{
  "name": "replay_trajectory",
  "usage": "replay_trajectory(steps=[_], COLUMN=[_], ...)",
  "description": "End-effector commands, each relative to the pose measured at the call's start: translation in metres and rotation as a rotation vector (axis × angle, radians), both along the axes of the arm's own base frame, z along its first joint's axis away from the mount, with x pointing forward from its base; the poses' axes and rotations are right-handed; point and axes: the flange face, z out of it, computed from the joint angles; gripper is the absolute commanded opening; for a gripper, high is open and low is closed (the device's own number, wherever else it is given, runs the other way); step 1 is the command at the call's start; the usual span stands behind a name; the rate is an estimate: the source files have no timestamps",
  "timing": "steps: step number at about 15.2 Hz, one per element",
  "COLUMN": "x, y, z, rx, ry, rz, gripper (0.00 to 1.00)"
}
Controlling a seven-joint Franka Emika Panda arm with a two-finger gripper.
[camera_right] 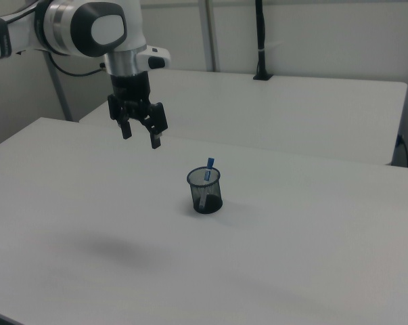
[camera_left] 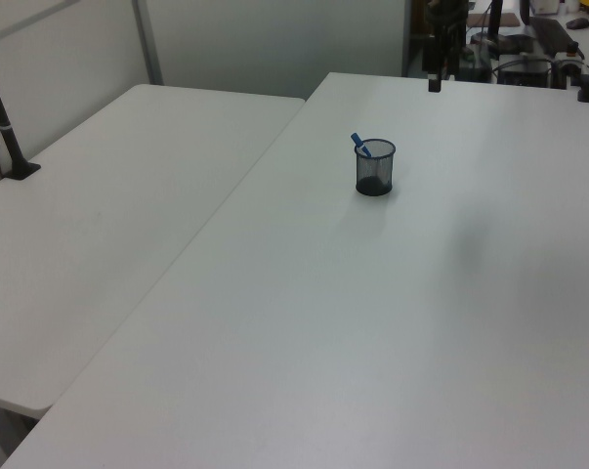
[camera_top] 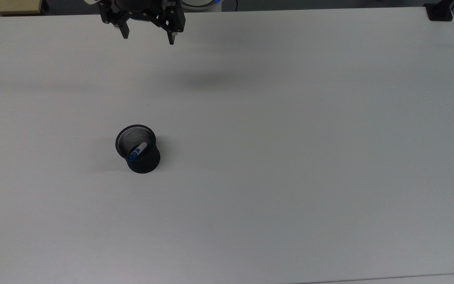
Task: Remove the marker
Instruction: 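Move the open gripper over the black mesh cup toward the blue marker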
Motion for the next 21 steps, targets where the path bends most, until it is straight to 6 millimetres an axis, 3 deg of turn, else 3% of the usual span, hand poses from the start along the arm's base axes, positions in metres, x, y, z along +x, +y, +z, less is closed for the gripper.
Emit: replay_trajectory(steps=[1, 3, 6, 13, 16, 18, 21], x=[-0.005, -0.005, -0.004, 0.002, 0.009, 0.015, 0.025], y=[-0.011, -0.013, -0.032, -0.027, -0.021, -0.005, -0.006], z=[0.002, 0.004, 0.012, 0.011, -0.004, -0.015, -0.022], rx=[0.007, 0.008, 0.019, 0.051, 0.050, 0.040, 0.035], ry=[0.007, 0.003, -0.022, -0.029, -0.003, 0.017, -0.016], rz=[0.033, 0.027, -0.010, -0.022, -0.011, 0.027, 0.028], gripper=[1.00, 1.00, 1.00, 1.00, 1.00, 1.00, 1.00])
